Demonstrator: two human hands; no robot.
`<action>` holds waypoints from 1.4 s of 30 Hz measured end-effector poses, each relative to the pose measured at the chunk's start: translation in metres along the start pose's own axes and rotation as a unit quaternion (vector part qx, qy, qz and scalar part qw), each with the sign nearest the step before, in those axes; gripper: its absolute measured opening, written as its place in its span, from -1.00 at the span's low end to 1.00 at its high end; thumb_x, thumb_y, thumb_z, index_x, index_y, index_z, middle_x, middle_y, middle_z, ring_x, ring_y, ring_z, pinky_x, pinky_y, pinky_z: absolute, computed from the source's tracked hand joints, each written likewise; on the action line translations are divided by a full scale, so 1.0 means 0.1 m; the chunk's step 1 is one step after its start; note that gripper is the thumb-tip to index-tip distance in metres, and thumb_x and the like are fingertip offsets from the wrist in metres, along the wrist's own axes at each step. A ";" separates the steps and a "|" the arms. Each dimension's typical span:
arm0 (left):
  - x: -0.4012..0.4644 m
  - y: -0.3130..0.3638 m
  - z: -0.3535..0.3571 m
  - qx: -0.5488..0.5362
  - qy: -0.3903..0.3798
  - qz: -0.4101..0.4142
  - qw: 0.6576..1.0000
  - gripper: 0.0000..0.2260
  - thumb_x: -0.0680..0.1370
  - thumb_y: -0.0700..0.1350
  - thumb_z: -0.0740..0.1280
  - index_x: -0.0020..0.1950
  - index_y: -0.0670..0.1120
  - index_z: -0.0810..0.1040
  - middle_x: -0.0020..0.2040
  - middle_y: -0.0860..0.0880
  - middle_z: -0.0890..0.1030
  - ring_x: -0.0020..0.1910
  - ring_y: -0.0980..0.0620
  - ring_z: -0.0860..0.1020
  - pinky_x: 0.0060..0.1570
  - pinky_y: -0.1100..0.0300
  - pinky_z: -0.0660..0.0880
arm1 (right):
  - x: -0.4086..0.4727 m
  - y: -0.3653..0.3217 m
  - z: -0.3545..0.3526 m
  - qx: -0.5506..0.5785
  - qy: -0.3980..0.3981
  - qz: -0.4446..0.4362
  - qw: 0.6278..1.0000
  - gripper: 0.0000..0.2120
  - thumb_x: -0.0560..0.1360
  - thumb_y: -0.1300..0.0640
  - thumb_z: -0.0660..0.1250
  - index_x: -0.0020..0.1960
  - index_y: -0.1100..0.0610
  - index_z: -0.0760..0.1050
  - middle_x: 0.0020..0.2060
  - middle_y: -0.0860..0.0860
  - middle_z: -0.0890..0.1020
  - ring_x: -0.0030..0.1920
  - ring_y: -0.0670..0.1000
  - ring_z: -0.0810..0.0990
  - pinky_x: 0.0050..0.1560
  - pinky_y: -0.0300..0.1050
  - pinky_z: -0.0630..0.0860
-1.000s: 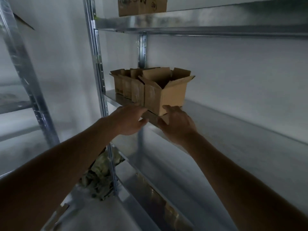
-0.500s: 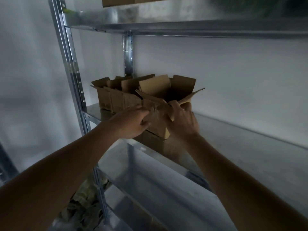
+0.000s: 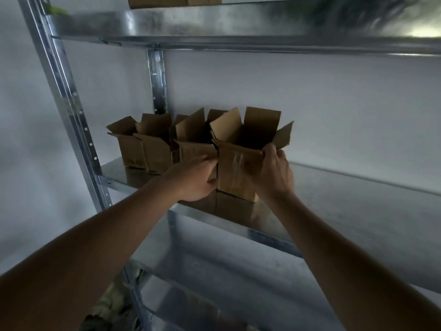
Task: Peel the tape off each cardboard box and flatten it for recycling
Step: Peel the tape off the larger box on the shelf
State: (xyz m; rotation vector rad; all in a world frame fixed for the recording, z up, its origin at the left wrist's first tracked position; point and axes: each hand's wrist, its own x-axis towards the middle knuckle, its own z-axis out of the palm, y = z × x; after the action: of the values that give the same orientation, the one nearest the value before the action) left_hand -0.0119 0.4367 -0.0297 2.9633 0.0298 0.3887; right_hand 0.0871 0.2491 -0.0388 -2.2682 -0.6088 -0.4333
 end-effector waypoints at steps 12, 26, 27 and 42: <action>0.16 0.06 0.04 0.101 -0.026 -0.014 0.994 -0.59 0.64 0.07 0.31 0.44 0.02 0.33 0.07 0.02 0.60 -0.05 0.02 0.59 -0.26 0.15 0.42 | -0.04 0.17 -0.11 0.007 0.079 0.038 0.996 -0.68 0.60 -0.05 0.43 0.24 0.05 0.44 0.13 0.03 0.52 -0.06 0.00 0.51 -0.27 -0.28 0.42; 0.24 0.26 0.02 0.119 -0.068 0.029 0.990 -0.56 0.69 0.03 0.24 0.52 -0.11 0.31 0.38 -0.13 0.50 0.30 -0.10 0.53 0.28 -0.09 0.51 | -0.07 0.17 -0.31 -0.085 0.077 0.044 0.992 -0.60 0.55 -0.12 0.43 0.27 0.03 0.42 0.07 0.04 0.59 -0.06 0.08 0.58 -0.14 -0.03 0.55; 0.26 0.29 0.02 0.109 -0.074 0.029 0.991 -0.52 0.69 0.03 0.24 0.56 -0.11 0.28 0.43 -0.14 0.46 0.37 -0.12 0.48 0.33 -0.08 0.48 | -0.08 0.18 -0.34 -0.087 0.080 0.046 0.992 -0.60 0.56 -0.11 0.42 0.27 0.03 0.40 0.08 0.04 0.60 -0.06 0.08 0.58 -0.12 -0.01 0.57; 0.62 1.21 0.16 0.115 -0.047 0.114 0.986 -0.45 0.67 0.11 0.23 0.59 -0.11 0.24 0.49 -0.16 0.35 0.36 -0.22 0.47 0.23 -0.17 0.53 | -0.54 0.79 -1.27 -0.082 0.159 0.071 0.981 -0.65 0.60 0.00 0.40 0.31 0.01 0.37 0.08 0.02 0.66 -0.08 0.07 0.61 -0.08 0.01 0.65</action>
State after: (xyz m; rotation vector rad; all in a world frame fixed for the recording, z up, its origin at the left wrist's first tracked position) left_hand 0.0525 0.3167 -0.0108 3.2212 -0.2982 0.2883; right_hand 0.0689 0.0917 -0.0237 -2.3100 -0.2542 -0.7782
